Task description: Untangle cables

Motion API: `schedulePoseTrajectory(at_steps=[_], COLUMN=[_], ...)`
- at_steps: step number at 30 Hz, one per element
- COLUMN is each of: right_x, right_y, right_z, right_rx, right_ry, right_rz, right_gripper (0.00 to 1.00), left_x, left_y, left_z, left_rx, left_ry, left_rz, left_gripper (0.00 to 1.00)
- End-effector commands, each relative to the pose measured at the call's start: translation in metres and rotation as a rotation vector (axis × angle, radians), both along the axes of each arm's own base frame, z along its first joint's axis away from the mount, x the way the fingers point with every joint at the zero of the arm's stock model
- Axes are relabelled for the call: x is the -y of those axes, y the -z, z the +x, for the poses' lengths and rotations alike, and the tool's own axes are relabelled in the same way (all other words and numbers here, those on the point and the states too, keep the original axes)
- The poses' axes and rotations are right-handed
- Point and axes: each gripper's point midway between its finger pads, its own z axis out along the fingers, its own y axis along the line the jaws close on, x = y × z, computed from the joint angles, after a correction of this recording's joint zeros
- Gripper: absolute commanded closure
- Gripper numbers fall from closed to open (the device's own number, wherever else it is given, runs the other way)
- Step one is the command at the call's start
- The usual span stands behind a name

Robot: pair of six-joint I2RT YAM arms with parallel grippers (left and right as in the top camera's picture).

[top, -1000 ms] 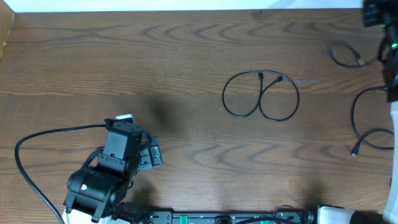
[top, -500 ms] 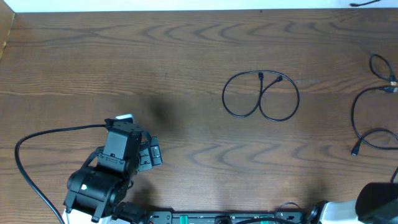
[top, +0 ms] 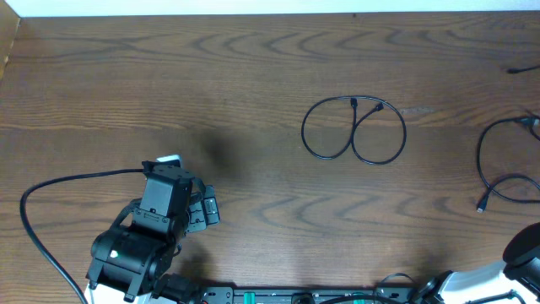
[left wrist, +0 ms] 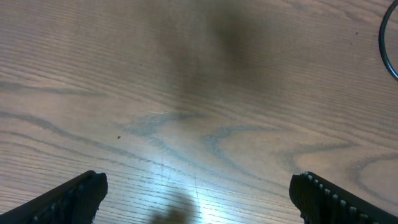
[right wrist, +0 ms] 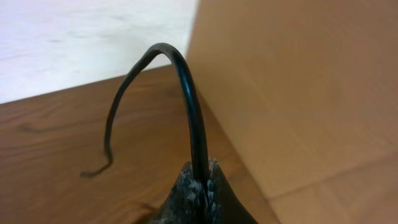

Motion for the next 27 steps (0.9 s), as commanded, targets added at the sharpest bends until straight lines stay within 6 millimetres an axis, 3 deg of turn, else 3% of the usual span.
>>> schedulePoseTrajectory(at_steps=[1, 13, 14, 16, 18, 24, 27], right_x=[0.019, 0.056, 0.059, 0.063, 0.066, 0.063, 0.053], right_y=[-0.006, -0.005, -0.002, 0.004, 0.010, 0.020, 0.024], right_z=[-0.017, -0.051, -0.053, -0.055, -0.056, -0.058, -0.052], right_rx=[0.038, 0.052, 0.049, 0.045, 0.050, 0.048, 0.052], right_ry=[0.059, 0.130, 0.135, 0.150, 0.167, 0.184, 0.127], right_rz=[0.018, 0.028, 0.031, 0.050, 0.078, 0.136, 0.176], right_gripper=[0.99, 0.99, 0.95, 0.63, 0.02, 0.01, 0.01], left_x=[-0.001, -0.001, -0.001, -0.001, -0.001, -0.001, -0.001], left_y=[-0.006, -0.006, -0.006, -0.006, -0.006, -0.006, -0.006], left_z=[0.002, 0.002, 0.002, 0.002, 0.002, 0.002, 0.002], left_rx=[0.015, 0.015, 0.015, 0.015, 0.015, 0.015, 0.015], left_ry=[0.001, 0.001, 0.001, 0.001, 0.001, 0.001, 0.001], left_rz=[0.006, 0.006, 0.006, 0.006, 0.006, 0.006, 0.006], left_gripper=[0.02, 0.02, 0.02, 0.02, 0.02, 0.04, 0.02])
